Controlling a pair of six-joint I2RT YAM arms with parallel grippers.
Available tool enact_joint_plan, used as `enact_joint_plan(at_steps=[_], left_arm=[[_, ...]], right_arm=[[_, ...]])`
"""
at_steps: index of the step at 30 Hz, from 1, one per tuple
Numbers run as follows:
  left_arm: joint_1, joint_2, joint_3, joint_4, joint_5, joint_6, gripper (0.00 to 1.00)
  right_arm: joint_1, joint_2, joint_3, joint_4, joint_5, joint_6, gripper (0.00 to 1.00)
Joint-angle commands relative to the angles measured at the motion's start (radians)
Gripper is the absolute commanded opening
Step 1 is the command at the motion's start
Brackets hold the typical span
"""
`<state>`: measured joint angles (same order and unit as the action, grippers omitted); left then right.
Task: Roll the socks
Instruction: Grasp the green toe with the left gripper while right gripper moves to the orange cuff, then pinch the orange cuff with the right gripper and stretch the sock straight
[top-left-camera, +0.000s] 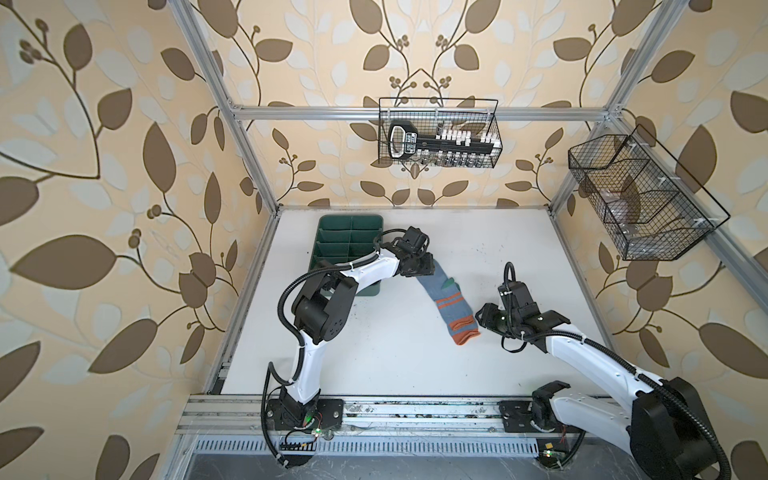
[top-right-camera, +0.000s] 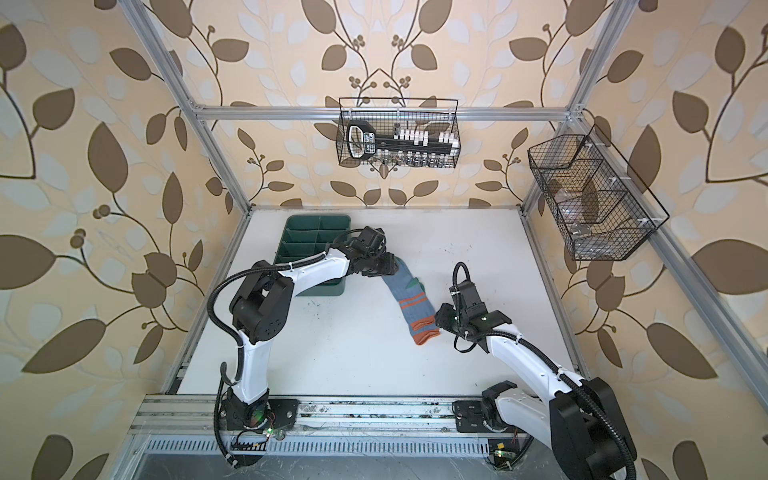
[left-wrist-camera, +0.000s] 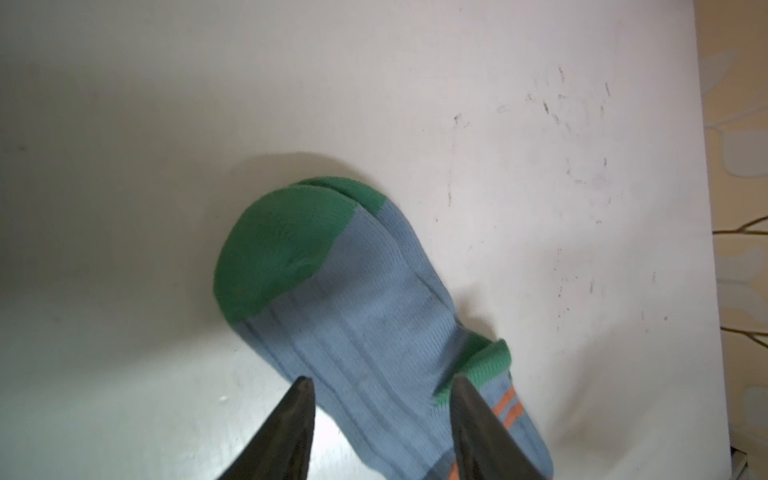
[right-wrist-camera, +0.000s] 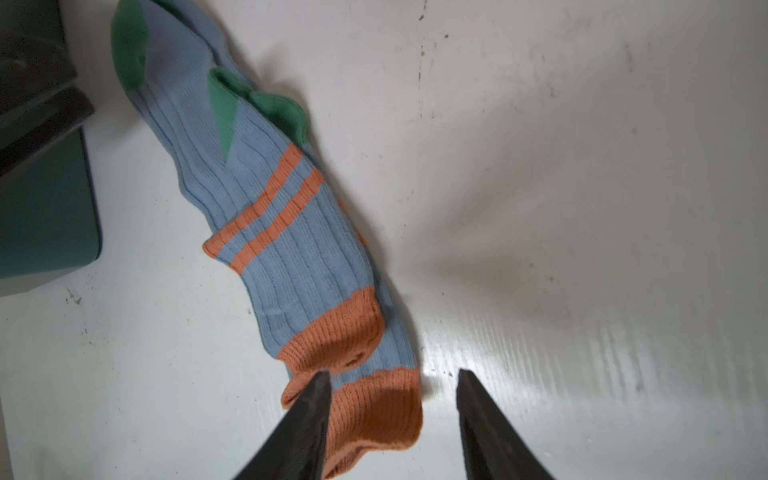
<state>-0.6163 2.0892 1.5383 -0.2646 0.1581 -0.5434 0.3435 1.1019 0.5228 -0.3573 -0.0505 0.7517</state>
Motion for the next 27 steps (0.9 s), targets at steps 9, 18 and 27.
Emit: enact_joint_plan(at_steps=[9,18,27], left_arm=[[-0.010,0.120,0.097,0.045,-0.024,-0.022,0.52],[-0.028,0.169,0.125,0.023,-0.085,-0.051,0.51],[-0.028,0.186,0.105,0.041,-0.083,-0.071,0.51]], right_arm=[[0.001,0.092,-0.006,0.118,-0.112,0.038,0.41],[0.007,0.130,-0.017,0.141,-0.108,0.037,0.49],[0.013,0.188,-0.021,0.204,-0.129,0.061,0.41]])
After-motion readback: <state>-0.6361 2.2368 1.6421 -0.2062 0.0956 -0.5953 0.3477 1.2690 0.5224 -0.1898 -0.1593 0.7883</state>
